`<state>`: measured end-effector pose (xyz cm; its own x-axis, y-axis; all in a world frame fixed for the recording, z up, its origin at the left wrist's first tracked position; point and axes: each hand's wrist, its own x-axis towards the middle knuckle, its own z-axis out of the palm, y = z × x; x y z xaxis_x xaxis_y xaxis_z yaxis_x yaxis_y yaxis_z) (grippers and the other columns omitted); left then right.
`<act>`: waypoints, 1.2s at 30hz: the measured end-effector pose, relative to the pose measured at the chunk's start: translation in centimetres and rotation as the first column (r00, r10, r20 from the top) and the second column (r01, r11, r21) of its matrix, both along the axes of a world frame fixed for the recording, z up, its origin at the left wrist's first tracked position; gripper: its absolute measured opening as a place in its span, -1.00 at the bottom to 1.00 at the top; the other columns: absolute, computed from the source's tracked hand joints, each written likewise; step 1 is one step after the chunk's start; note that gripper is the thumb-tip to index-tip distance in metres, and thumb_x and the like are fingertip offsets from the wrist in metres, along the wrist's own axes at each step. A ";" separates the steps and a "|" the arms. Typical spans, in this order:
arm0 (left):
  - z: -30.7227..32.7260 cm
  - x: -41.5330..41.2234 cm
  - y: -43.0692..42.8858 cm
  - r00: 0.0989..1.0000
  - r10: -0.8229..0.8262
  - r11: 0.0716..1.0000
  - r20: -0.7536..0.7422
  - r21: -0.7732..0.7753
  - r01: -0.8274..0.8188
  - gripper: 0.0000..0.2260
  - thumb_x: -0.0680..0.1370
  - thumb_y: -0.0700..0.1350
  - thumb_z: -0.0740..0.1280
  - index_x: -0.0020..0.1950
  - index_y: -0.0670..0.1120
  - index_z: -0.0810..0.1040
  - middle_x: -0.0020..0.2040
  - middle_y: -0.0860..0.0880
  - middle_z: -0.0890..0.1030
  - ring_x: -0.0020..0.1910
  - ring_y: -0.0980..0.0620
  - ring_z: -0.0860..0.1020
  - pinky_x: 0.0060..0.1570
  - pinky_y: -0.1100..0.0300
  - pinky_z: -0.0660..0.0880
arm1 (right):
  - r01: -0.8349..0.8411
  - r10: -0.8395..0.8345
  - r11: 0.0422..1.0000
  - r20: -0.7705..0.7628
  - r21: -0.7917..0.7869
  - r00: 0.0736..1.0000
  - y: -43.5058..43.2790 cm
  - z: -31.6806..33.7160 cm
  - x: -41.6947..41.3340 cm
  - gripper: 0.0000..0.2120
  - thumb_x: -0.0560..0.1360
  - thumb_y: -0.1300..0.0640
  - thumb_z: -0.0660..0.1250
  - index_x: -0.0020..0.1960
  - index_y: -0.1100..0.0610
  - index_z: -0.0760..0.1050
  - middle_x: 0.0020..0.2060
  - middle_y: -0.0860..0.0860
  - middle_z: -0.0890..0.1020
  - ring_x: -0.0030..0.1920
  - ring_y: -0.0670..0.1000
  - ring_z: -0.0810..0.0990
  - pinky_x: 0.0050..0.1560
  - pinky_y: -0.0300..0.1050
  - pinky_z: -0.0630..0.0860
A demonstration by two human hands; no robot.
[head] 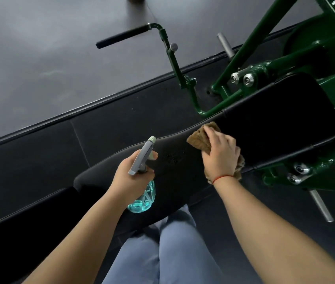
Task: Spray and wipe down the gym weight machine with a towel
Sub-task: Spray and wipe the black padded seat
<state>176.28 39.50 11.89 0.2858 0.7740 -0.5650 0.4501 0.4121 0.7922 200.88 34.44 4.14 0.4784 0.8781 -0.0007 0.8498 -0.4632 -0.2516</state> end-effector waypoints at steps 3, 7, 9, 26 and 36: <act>-0.2 0.8 -0.4 1.000 0.009 1.000 -0.012 -0.004 -0.009 -0.64 0.51 -0.39 0.37 0.09 0.07 0.62 -0.17 -0.28 0.56 -0.31 0.00 0.48 -0.40 0.31 0.45 | -0.240 0.241 0.963 -0.009 -0.121 0.970 0.6 -1.7 -2.8 -0.35 0.38 0.15 0.46 0.45 -0.11 0.44 0.25 -0.11 0.59 0.18 0.11 0.49 0.00 0.05 0.42; 0.0 1.5 -0.7 0.996 0.074 0.997 -0.043 -0.002 -0.074 -0.63 0.51 -0.38 0.38 0.10 0.09 0.62 -0.14 -0.22 0.60 -0.24 -0.02 0.53 -0.37 0.37 0.47 | -0.405 0.390 0.892 -0.108 -0.199 0.914 2.0 -1.9 -3.3 -0.38 0.44 0.22 0.38 0.47 -0.12 0.42 0.29 -0.10 0.57 0.21 0.10 0.47 0.05 0.06 0.42; 0.0 1.8 -0.7 0.992 0.117 0.993 -0.051 -0.002 -0.117 -0.63 0.51 -0.37 0.37 0.09 0.10 0.62 -0.12 -0.26 0.60 -0.24 -0.04 0.52 -0.38 0.34 0.47 | -0.433 0.419 0.886 -0.110 -0.169 0.901 2.5 -0.7 -1.6 -0.40 0.47 0.26 0.34 0.46 -0.09 0.44 0.28 -0.07 0.58 0.19 0.12 0.48 0.05 0.05 0.43; 0.9 5.2 -0.3 0.937 0.344 0.939 -0.062 0.028 -0.343 -0.65 0.51 -0.36 0.37 0.11 0.07 0.62 -0.30 0.12 0.49 -0.41 0.14 0.45 -0.43 0.35 0.41 | -0.446 0.428 0.704 -0.172 -0.552 0.887 14.2 0.8 0.4 -0.61 0.61 -0.15 0.14 0.31 0.07 0.41 0.16 0.07 0.61 0.17 0.16 0.56 0.16 0.06 0.40; -0.4 4.9 -0.4 0.921 0.381 0.923 -0.077 -0.018 -0.384 -0.63 0.50 -0.39 0.34 0.10 0.06 0.62 -0.24 -0.21 0.46 -0.44 0.09 0.38 -0.50 0.29 0.38 | -0.474 0.427 0.538 -0.259 -0.698 0.866 18.1 1.6 1.4 -0.70 0.58 -0.02 0.25 0.30 -0.05 0.49 0.14 0.06 0.59 0.14 0.17 0.53 0.01 0.03 0.44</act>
<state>181.20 39.08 11.47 -0.0699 0.7976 -0.5992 0.3074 0.5886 0.7477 202.26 52.54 5.72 -0.0015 0.6759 -0.7370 0.9955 -0.0689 -0.0652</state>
